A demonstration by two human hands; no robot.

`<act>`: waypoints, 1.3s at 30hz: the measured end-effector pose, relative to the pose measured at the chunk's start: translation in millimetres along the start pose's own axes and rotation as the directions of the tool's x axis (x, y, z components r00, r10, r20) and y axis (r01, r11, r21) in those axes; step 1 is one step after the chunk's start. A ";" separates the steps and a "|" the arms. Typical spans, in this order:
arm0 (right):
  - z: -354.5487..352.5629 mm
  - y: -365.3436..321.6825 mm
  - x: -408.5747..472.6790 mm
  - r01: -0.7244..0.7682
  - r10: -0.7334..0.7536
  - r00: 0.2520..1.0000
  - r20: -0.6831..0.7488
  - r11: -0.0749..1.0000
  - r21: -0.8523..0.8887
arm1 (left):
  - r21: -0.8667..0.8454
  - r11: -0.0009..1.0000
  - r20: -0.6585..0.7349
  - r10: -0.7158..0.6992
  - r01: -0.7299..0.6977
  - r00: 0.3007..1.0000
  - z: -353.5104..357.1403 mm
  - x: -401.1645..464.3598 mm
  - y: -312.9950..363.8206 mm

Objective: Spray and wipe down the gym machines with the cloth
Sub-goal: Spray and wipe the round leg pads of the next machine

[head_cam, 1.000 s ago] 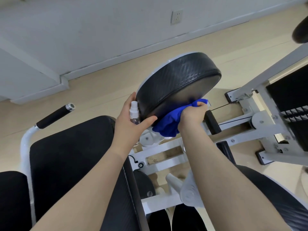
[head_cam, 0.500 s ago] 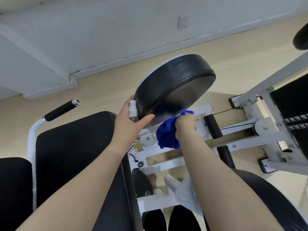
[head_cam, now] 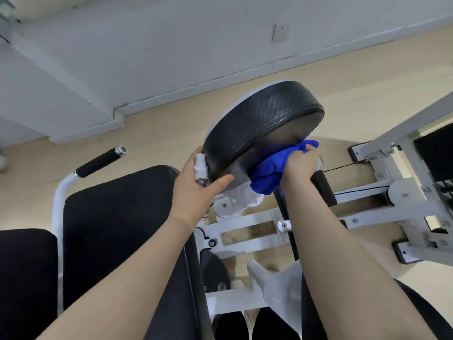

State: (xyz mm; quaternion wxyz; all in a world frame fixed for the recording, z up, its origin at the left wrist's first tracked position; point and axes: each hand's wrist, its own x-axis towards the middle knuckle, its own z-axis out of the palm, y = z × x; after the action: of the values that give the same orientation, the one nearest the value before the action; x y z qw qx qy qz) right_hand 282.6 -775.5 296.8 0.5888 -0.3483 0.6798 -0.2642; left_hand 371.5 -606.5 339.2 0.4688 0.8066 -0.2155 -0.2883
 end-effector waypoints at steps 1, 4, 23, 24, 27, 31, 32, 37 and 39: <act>3.1 0.8 4.8 -0.075 0.076 0.997 0.027 0.997 -0.027 | 0.005 1.000 -0.006 0.004 -0.004 1.000 -1.1 -1.3 -0.1; 6.7 6.1 9.9 -0.364 0.365 0.929 0.060 0.931 -0.033 | -0.024 1.000 -0.032 -0.018 0.018 0.999 -0.1 -6.1 -4.9; 15.4 44.2 -10.8 -0.463 0.433 0.885 0.171 0.856 0.229 | -0.065 0.998 0.058 0.001 0.003 0.998 -2.7 4.9 5.1; 7.0 28.0 -7.7 -0.364 0.358 0.931 0.075 0.892 0.268 | -0.073 0.997 0.064 -0.004 0.008 0.998 -2.9 5.4 6.7; -14.3 -20.5 -7.4 0.016 0.045 0.983 -0.178 0.945 0.328 | -0.111 0.993 0.075 -0.020 0.028 0.997 -4.4 7.8 8.1; -23.6 -50.5 -41.7 0.287 -0.255 0.957 -0.141 0.908 0.305 | -0.150 0.989 0.079 -0.006 0.018 0.997 -3.1 5.9 6.0; -22.2 -50.2 -52.8 0.356 -0.337 0.934 -0.118 0.901 0.249 | -0.158 0.987 0.068 -0.001 0.012 0.998 -4.1 4.1 6.1; -23.3 -40.5 -98.5 0.725 -0.724 0.688 0.051 0.689 -0.014 | -0.155 0.988 0.041 0.013 -0.006 0.999 -2.1 -5.1 6.1; -22.3 -37.2 -114.3 0.863 -0.837 0.505 0.209 0.487 -0.134 | -0.159 0.987 0.035 0.011 -0.005 0.999 -1.6 -5.7 8.1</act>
State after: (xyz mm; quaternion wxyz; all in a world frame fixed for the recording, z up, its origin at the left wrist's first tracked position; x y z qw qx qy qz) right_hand 274.0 -709.9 399.5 0.3766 -0.7163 0.4082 -0.4225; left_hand 367.7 -605.7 348.5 0.5291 0.7605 -0.2034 -0.3169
